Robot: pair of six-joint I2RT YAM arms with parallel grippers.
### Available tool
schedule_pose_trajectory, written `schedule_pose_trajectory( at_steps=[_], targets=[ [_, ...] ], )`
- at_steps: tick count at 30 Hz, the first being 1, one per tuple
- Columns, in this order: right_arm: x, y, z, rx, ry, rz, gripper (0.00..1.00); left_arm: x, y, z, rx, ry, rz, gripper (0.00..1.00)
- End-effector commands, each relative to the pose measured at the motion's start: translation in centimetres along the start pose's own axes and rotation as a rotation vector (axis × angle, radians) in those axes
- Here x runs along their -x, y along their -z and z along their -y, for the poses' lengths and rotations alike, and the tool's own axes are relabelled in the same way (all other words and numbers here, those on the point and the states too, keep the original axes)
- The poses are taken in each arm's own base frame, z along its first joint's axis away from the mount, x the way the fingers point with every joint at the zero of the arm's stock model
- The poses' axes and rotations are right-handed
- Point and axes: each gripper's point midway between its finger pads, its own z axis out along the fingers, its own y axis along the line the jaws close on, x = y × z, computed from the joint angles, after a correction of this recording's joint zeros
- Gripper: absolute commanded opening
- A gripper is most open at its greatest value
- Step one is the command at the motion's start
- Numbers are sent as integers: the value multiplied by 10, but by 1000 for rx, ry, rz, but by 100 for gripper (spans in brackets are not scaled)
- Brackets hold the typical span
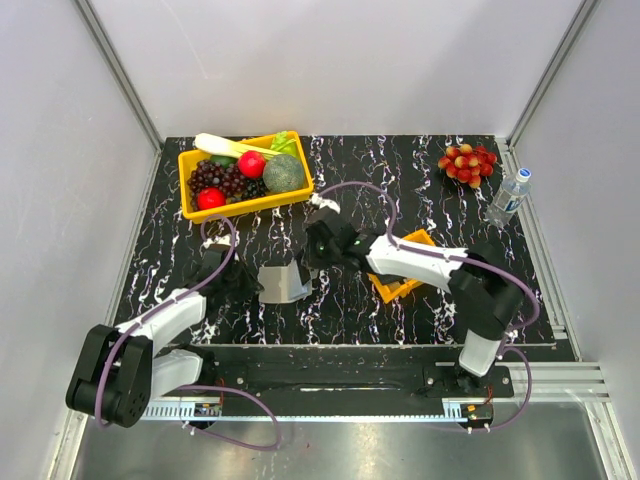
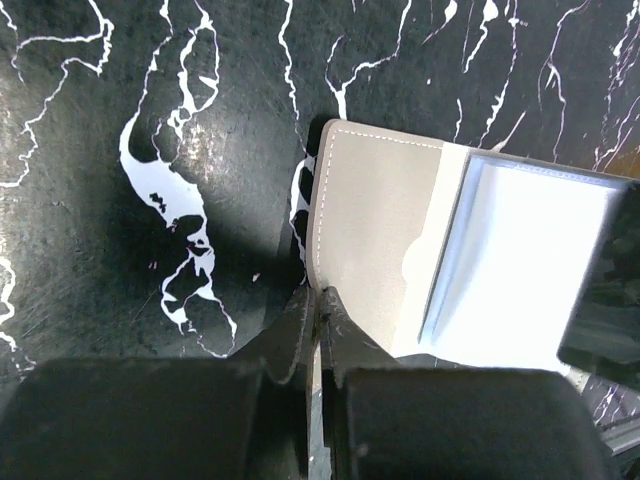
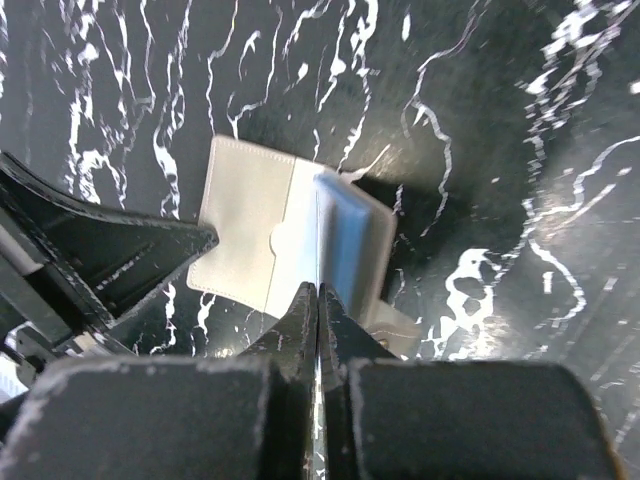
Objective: Put the credit cards into the card holder
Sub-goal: Open the card holder at the center of the board.
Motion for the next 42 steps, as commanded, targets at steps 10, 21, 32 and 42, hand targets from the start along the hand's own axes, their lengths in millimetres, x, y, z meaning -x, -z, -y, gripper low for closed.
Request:
schedule_pose_trajectory(
  at_steps=[10,21,32,42],
  targets=[
    [13,14,12,36,-52,38,0,5,7,10,-25,-58,-12,0],
    [30,37,0,83,-78,101,0,0,2,4,-2,-42,-33,0],
    [11,20,-12,163,-140,21,0,0,3,5,-3,-27,-30,0],
    [-4,4,-7,152,-154,-33,0,-1,3,8,-17,-27,-32,0]
  ],
)
